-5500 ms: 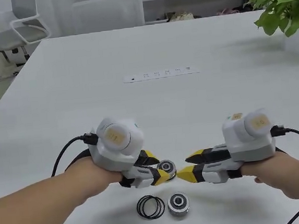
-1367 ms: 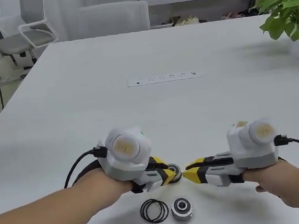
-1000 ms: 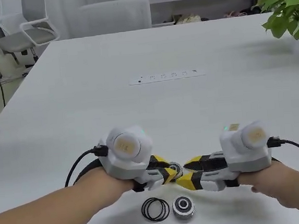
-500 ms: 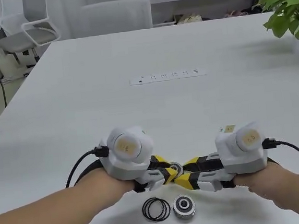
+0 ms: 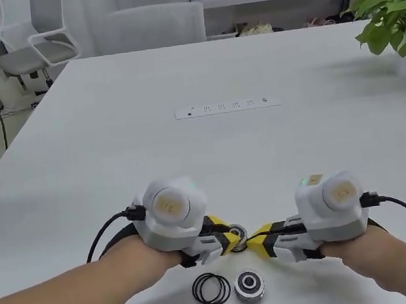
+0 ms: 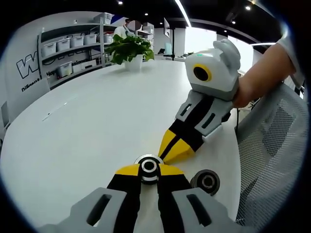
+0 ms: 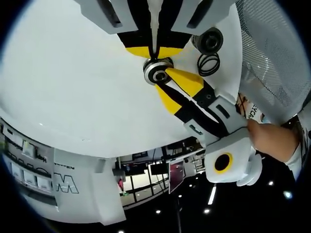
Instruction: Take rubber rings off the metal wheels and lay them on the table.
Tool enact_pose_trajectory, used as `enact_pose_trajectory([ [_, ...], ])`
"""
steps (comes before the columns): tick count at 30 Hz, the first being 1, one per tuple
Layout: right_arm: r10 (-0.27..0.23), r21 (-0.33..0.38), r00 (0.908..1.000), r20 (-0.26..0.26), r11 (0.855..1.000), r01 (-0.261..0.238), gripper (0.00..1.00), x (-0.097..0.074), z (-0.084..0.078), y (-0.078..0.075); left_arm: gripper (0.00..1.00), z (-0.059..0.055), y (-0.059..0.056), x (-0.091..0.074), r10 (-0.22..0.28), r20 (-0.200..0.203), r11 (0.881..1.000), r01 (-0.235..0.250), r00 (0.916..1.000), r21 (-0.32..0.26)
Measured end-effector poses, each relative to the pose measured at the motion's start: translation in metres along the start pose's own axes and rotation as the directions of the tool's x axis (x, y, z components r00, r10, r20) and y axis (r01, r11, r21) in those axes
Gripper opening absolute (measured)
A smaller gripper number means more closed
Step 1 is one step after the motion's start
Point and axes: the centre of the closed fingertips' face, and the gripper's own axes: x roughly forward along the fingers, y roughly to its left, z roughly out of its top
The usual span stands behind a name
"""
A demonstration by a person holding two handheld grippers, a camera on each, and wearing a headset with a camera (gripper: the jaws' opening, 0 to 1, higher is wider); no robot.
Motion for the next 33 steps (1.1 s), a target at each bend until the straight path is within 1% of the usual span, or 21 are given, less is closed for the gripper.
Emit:
enact_pose_trajectory([
  [3,-0.003,-0.01,1.0,-0.002,1.0,0.003,0.0,0.0,0.0,0.0,0.07,0.0,0.0,0.0,0.0,-0.001,1.0,0.0,1.0,0.0],
  [4,-0.006,0.024,1.0,0.003,1.0,0.006,0.0,0.0,0.0,-0.001,0.07,0.0,0.0,0.0,0.0,-0.001,1.0,0.0,1.0,0.0],
  [7,-0.006,0.081,0.9999,0.014,0.997,0.004,0.0,-0.001,0.0,-0.004,0.07,0.0,0.0,0.0,0.0,-0.001,1.0,0.0,1.0,-0.001],
  [8,-0.015,0.089,0.9996,0.025,0.996,0.013,0.0,-0.001,0.002,-0.006,0.07,0.0,0.0,0.0,0.001,-0.001,1.0,-0.001,1.0,-0.001],
  [10,-0.03,0.131,0.999,0.034,0.991,0.025,0.0,-0.002,0.003,-0.01,0.07,0.0,0.001,0.0,0.003,-0.001,1.0,-0.003,1.0,-0.002],
  [12,-0.036,0.158,0.9976,0.058,0.987,0.027,0.0,-0.003,0.006,-0.013,0.07,0.0,0.001,0.0,0.004,0.0,1.0,-0.004,1.0,-0.003],
  [13,-0.039,0.184,0.9954,0.087,0.983,0.023,0.0,-0.005,0.011,-0.014,0.07,0.0,0.001,0.0,0.004,0.0,1.0,-0.004,1.0,-0.003],
  [14,-0.04,0.195,0.9953,0.088,0.98,0.022,0.0,-0.006,0.011,-0.015,0.07,0.0,0.001,0.0,0.005,0.0,1.0,-0.005,1.0,-0.003],
  [15,-0.034,0.203,0.9949,0.095,0.979,0.014,0.0,-0.006,0.013,-0.013,0.07,0.001,0.001,0.0,0.005,0.0,1.0,-0.005,1.0,-0.003],
  [17,-0.037,0.202,0.9947,0.096,0.979,0.017,0.0,-0.005,0.013,-0.013,0.07,0.001,0.001,0.0,0.005,0.0,1.0,-0.005,1.0,-0.004],
  [20,-0.028,0.244,0.9924,0.12,0.97,-0.002,0.0,-0.007,0.016,-0.012,0.07,0.001,0.001,0.0,0.007,0.0,1.0,-0.007,1.0,-0.003],
  [22,-0.017,0.253,0.9916,0.128,0.967,-0.016,0.0,-0.006,0.018,-0.008,0.07,0.001,0.001,0.0,0.007,0.001,1.0,-0.007,1.0,-0.003],
  [23,-0.026,0.25,0.9922,0.122,0.968,-0.006,0.0,-0.006,0.017,-0.01,0.07,0.001,0.001,0.0,0.008,0.001,1.0,-0.008,1.0,-0.004],
  [24,-0.025,0.251,0.9923,0.121,0.968,-0.007,0.0,-0.006,0.017,-0.01,0.07,0.001,0.001,0.0,0.008,0.001,1.0,-0.008,1.0,-0.004],
  [26,-0.022,0.277,0.9918,0.126,0.961,-0.014,0.0,-0.007,0.018,-0.009,0.07,0.001,0.001,0.0,0.008,0.001,1.0,-0.008,1.0,-0.003],
  [27,-0.021,0.281,0.9917,0.127,0.96,-0.015,0.0,-0.007,0.018,-0.009,0.07,0.001,0.001,0.0,0.008,0.001,1.0,-0.008,1.0,-0.003],
  [30,-0.008,0.286,0.991,0.134,0.958,-0.031,0.0,-0.007,0.019,-0.007,0.07,0.001,0.001,0.0,0.007,0.0,1.0,-0.007,1.0,-0.001],
  [33,0.004,0.275,0.9907,0.136,0.961,-0.041,0.0,-0.006,0.021,-0.003,0.07,0.001,0.001,0.0,0.006,0.0,1.0,-0.006,1.0,0.0],
])
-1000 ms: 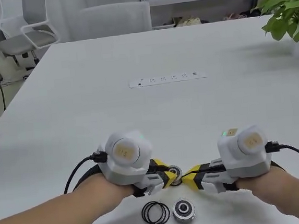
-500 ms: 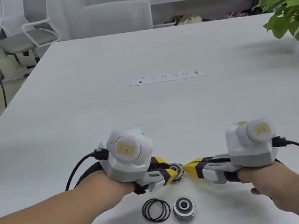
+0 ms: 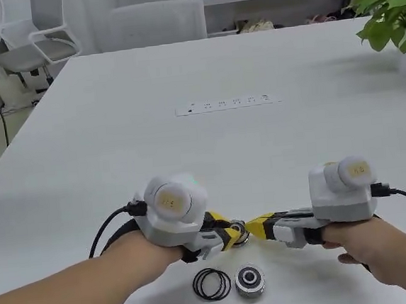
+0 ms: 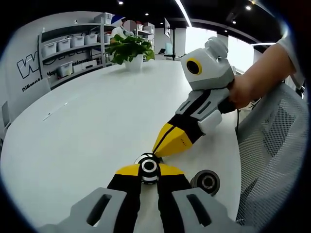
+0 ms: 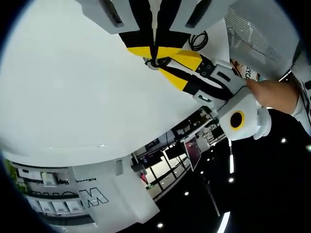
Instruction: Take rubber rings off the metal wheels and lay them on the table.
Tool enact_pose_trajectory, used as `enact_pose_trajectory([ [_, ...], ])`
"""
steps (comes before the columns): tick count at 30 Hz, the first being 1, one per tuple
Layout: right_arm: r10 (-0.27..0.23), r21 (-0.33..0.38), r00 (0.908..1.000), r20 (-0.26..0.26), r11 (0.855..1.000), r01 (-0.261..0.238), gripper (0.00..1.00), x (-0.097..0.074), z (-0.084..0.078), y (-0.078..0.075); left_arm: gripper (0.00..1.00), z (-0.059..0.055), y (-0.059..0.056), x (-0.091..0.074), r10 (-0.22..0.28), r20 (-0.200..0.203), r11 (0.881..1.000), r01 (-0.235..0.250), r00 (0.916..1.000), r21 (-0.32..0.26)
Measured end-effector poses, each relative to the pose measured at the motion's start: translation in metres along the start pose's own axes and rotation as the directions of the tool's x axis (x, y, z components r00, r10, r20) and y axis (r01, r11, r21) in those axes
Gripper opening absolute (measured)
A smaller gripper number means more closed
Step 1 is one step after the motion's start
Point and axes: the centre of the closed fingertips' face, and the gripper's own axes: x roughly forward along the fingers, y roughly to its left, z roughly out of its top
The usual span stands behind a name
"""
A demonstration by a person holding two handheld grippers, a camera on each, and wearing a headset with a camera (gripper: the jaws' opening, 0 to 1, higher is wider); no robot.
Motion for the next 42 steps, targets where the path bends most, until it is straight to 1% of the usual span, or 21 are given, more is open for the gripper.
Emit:
enact_pose_trajectory([
  [8,0.038,0.003,0.9993,0.005,0.999,-0.038,0.0,0.002,0.001,0.01,0.07,0.0,-0.002,0.0,-0.006,-0.001,1.0,0.006,1.0,0.004],
  [9,0.104,-0.003,0.9945,0.013,0.995,-0.104,0.0,0.004,0.002,0.022,0.07,0.0,-0.002,0.0,-0.005,0.0,1.0,0.005,1.0,0.004],
  [10,0.113,0.005,0.9925,0.046,0.994,-0.113,0.0,0.004,0.008,0.027,0.07,0.0,-0.002,0.0,-0.005,-0.001,1.0,0.005,1.0,0.004],
  [11,0.082,-0.003,0.9962,0.03,0.997,-0.082,0.0,0.004,0.007,0.023,0.07,0.0,-0.002,0.0,-0.006,0.0,1.0,0.006,1.0,0.003],
  [13,0.081,-0.019,0.9963,0.027,0.997,-0.081,0.0,0.005,0.007,0.021,0.07,0.0,-0.002,0.0,-0.006,-0.001,1.0,0.006,1.0,0.003],
  [19,0.048,-0.021,0.9986,0.024,0.999,-0.048,0.0,0.002,0.005,0.012,0.07,-0.001,-0.002,0.0,-0.004,-0.001,1.0,0.004,1.0,-0.001],
  [23,0.029,-0.025,0.9995,0.012,0.999,-0.029,0.0,-0.001,0.0,0.005,0.07,0.0,-0.002,0.0,-0.006,0.002,1.0,0.006,1.0,0.008],
  [27,0.023,-0.021,0.9997,0.012,1.0,-0.023,0.0,-0.003,0.001,0.003,0.07,0.0,-0.003,0.0,-0.012,0.001,1.0,0.012,0.9999,0.006],
  [29,0.023,-0.021,0.9996,0.014,1.0,-0.023,0.0,-0.003,0.001,0.003,0.08,0.0,-0.003,0.0,-0.012,-0.002,1.0,0.012,0.9999,0.024],
  [32,0.027,-0.021,0.9995,0.015,0.999,-0.027,0.0,-0.003,0.001,0.004,0.08,-0.001,-0.002,-0.001,-0.017,-0.005,1.0,0.018,0.9998,0.019],
  [34,0.03,-0.019,0.9994,0.017,0.999,-0.029,0.0,-0.003,0.002,0.004,0.09,-0.001,-0.003,-0.002,-0.029,-0.003,1.0,0.029,0.9996,0.011],
  [36,0.031,-0.019,0.9993,0.018,0.999,-0.031,0.0,-0.003,0.003,0.005,0.11,-0.001,-0.002,-0.004,-0.03,-0.007,1.0,0.03,0.9995,0.006],
  [39,0.034,-0.017,0.9992,0.018,0.999,-0.034,0.0,-0.003,0.003,0.005,0.13,0.0,-0.002,-0.009,-0.032,0.002,0.999,0.032,0.9995,0.007],
  [42,0.035,-0.019,0.9992,0.02,0.999,-0.035,0.0,-0.004,0.004,0.006,0.16,0.005,-0.002,-0.015,-0.041,0.024,0.999,0.041,0.9989,0.003],
])
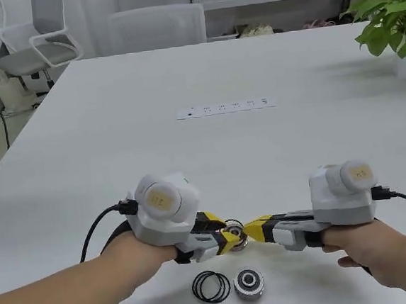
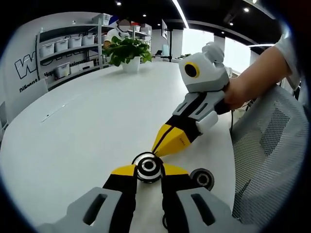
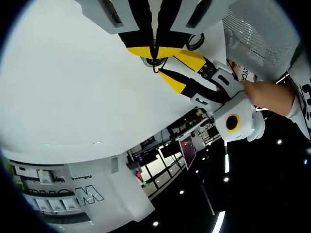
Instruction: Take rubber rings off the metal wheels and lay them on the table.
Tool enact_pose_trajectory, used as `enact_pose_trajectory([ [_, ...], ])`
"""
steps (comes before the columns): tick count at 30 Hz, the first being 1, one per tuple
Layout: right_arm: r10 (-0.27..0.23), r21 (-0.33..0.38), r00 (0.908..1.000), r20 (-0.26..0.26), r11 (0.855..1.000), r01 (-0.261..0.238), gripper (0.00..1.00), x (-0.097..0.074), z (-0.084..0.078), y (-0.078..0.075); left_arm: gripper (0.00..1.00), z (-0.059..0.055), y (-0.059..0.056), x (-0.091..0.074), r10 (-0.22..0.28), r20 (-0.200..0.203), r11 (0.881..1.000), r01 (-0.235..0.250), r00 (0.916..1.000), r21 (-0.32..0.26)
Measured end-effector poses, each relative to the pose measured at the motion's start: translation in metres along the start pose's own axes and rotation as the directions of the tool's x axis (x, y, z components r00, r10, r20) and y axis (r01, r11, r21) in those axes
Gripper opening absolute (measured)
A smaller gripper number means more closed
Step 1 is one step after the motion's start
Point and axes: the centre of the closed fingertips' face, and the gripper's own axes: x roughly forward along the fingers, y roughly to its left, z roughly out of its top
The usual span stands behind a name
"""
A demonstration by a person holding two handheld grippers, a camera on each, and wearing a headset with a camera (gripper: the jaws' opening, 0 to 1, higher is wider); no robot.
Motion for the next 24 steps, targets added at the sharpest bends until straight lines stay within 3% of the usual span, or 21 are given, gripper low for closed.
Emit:
enact_pose_trajectory([
  [14,0.041,0.006,0.9989,0.023,0.999,-0.041,0.0,-0.004,0.013,0.011,0.33,0.014,-0.011,-0.033,-0.026,0.045,1.0,0.025,0.9987,0.019],
  [24,0.118,-0.004,0.9927,0.027,0.993,-0.117,0.0,-0.007,0.019,0.038,0.42,0.022,-0.025,-0.064,-0.046,0.096,0.999,0.044,0.9943,0.025],
])
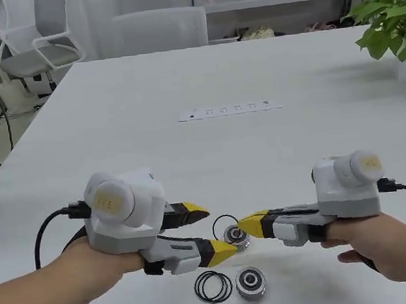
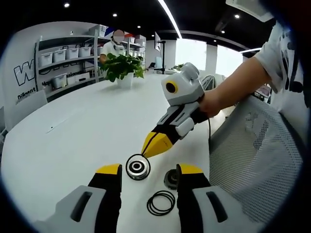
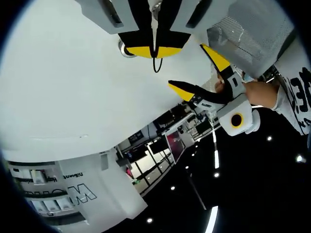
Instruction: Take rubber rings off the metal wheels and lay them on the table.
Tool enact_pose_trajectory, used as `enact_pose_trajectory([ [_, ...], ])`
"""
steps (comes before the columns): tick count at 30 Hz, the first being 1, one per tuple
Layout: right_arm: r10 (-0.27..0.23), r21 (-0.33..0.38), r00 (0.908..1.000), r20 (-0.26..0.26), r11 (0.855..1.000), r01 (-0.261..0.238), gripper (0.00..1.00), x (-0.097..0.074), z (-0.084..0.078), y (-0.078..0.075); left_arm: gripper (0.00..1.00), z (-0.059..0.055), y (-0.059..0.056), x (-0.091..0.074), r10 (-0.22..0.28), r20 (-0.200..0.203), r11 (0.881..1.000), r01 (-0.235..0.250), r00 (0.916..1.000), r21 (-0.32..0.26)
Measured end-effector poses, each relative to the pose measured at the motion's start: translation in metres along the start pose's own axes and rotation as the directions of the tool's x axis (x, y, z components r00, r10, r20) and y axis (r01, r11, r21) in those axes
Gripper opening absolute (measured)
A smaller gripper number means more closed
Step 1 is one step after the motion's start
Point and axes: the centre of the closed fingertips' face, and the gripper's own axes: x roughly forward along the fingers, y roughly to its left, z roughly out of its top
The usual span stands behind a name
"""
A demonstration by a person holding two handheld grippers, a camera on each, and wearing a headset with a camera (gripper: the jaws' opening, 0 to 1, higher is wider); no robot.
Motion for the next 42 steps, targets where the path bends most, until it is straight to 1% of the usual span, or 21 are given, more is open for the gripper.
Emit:
enact_pose_trajectory([
  [4,0.029,-0.005,0.9995,-0.015,1.0,-0.029,0.0,0.001,-0.003,0.012,0.46,0.001,-0.007,-0.012,-0.002,0.02,1.0,0.003,0.9998,-0.013],
  [8,0.055,-0.005,0.9981,-0.026,0.998,-0.055,0.0,0.003,-0.005,0.021,0.51,-0.001,-0.015,-0.024,-0.005,0.03,1.0,0.005,0.9995,-0.007],
  [9,0.062,-0.006,0.9977,-0.03,0.998,-0.062,0.0,0.004,-0.005,0.023,0.52,-0.001,-0.016,-0.026,-0.004,0.034,1.0,0.005,0.9994,-0.012],
  [11,0.072,-0.003,0.9967,-0.038,0.997,-0.072,0.0,0.004,-0.007,0.027,0.55,0.001,-0.019,-0.034,0.002,0.058,0.999,0.001,0.9983,-0.04],
  [13,0.077,-0.002,0.9959,-0.048,0.997,-0.078,0.0,0.005,-0.01,0.029,0.57,0.001,-0.02,-0.039,0.007,0.062,0.999,-0.004,0.9981,-0.043],
  [16,0.083,0.0,0.9948,-0.059,0.997,-0.083,0.0,0.006,-0.012,0.032,0.6,-0.002,-0.02,-0.046,0.025,0.062,0.999,-0.023,0.9977,-0.033],
  [20,0.093,0.002,0.993,-0.073,0.996,-0.093,0.0,0.008,-0.015,0.035,0.64,-0.007,-0.019,-0.056,0.046,0.06,0.998,-0.044,0.9971,-0.039],
  [25,0.104,-0.002,0.9894,-0.102,0.995,-0.104,0.0,0.012,-0.021,0.04,0.66,-0.013,-0.018,-0.064,0.067,0.05,0.997,-0.065,0.9966,-0.037],
  [28,0.112,-0.008,0.9864,-0.12,0.994,-0.113,0.0,0.013,-0.024,0.042,0.67,-0.015,-0.018,-0.069,0.076,0.05,0.996,-0.074,0.9959,-0.047],
  [33,0.125,-0.017,0.9809,-0.149,0.991,-0.129,0.0,0.017,-0.03,0.048,0.67,-0.018,-0.017,-0.073,0.089,0.044,0.995,-0.087,0.995,-0.042],
  [36,0.129,-0.026,0.9776,-0.166,0.99,-0.136,0.0,0.02,-0.034,0.051,0.68,-0.018,-0.017,-0.075,0.095,0.047,0.994,-0.093,0.9944,-0.05],
  [40,0.131,-0.041,0.971,-0.2,0.989,-0.142,0.0,0.023,-0.042,0.053,0.68,-0.018,-0.02,-0.077,0.096,0.048,0.994,-0.094,0.9942,-0.055],
  [42,0.131,-0.044,0.969,-0.209,0.989,-0.143,0.0,0.025,-0.044,0.054,0.68,-0.018,-0.021,-0.078,0.096,0.047,0.994,-0.093,0.9943,-0.058],
])
